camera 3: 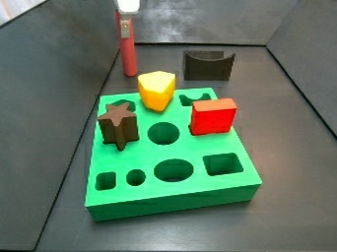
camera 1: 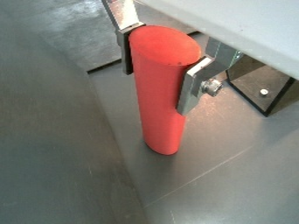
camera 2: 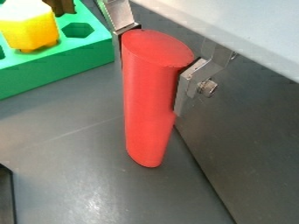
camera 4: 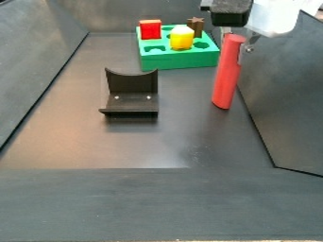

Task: Pick up the oval object. Move up. Move to above the board. Insert the oval object.
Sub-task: Pick up the oval object, then move up.

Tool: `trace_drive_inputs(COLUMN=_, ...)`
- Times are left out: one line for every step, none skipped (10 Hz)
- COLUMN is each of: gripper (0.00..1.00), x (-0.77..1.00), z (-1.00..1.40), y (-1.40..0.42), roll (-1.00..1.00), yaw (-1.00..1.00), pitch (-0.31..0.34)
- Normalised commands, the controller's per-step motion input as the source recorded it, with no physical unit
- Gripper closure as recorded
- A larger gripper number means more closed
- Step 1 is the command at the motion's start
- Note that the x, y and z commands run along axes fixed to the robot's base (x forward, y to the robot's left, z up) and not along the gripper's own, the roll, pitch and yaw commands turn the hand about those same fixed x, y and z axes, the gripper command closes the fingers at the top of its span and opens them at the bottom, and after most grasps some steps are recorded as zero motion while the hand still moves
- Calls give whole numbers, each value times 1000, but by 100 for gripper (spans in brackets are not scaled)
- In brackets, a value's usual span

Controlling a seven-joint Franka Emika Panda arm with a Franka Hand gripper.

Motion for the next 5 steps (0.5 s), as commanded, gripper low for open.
trace_drive_inputs(gripper=100, x=0, z=0, y=0, roll=0, yaw=0, pitch=0)
trace_drive_inputs(gripper=100, x=0, z=0, y=0, roll=0, yaw=0, pitch=0)
trace_drive_inputs(gripper=100, x=0, z=0, y=0, roll=0, yaw=0, pitch=0)
trace_drive_inputs(gripper=100, x=0, z=0, y=0, roll=0, yaw=0, pitch=0)
trace_drive_inputs(gripper=100, x=0, z=833, y=0, roll=0, yaw=0, pitch=0)
